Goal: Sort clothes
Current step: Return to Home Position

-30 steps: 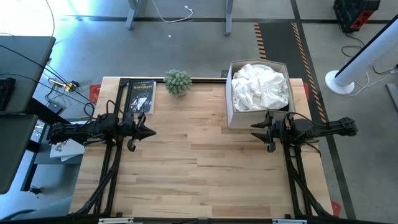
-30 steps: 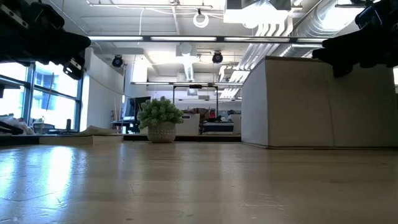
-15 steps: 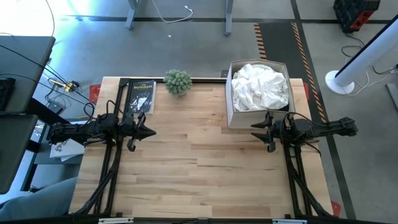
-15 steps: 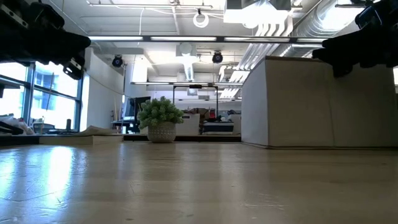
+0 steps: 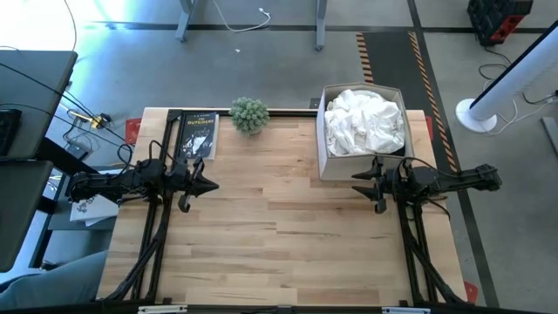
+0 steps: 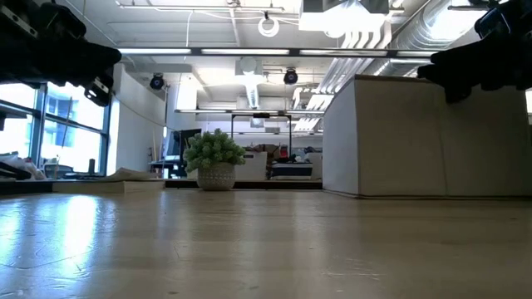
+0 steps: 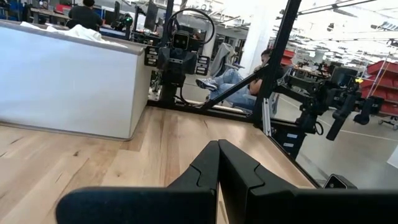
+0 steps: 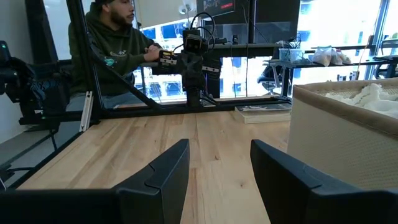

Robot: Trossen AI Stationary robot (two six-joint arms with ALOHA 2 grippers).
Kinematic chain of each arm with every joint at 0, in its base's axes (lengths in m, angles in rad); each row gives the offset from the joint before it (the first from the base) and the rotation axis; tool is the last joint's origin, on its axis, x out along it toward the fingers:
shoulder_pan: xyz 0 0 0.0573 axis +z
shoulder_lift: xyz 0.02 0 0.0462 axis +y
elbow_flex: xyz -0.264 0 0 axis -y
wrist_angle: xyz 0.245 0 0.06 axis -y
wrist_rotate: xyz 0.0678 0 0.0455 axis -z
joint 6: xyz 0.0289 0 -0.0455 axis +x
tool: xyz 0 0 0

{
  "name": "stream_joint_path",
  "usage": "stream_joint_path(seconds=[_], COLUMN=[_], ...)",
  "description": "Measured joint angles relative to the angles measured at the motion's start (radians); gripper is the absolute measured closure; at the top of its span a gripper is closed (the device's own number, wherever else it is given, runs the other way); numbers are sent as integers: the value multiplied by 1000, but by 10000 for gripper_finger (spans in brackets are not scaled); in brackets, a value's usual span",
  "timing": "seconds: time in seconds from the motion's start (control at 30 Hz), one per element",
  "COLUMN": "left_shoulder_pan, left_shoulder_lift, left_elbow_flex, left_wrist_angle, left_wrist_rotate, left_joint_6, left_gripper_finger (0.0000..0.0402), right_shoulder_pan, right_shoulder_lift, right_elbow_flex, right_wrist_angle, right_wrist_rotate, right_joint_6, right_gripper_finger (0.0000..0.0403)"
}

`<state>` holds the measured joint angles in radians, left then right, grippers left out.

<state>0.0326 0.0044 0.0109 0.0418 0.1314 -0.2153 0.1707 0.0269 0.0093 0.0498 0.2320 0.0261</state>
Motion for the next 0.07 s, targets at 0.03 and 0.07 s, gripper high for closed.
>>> stream_joint_path(seconds=[0.03,0.07], left_shoulder_pan=[0,0], left_shoulder_lift=[0,0], left_elbow_flex=[0,0], left_wrist_angle=[0,0], left_wrist_rotate=[0,0], left_joint_6=[0,0], left_gripper_finger=[401,401], right_shoulder_pan=[0,0], right_shoulder_lift=[0,0], right_elbow_flex=[0,0], right_wrist_angle=[0,0], right_wrist_rotate=[0,0], right_joint_6=[0,0], right_gripper_finger=[234,234])
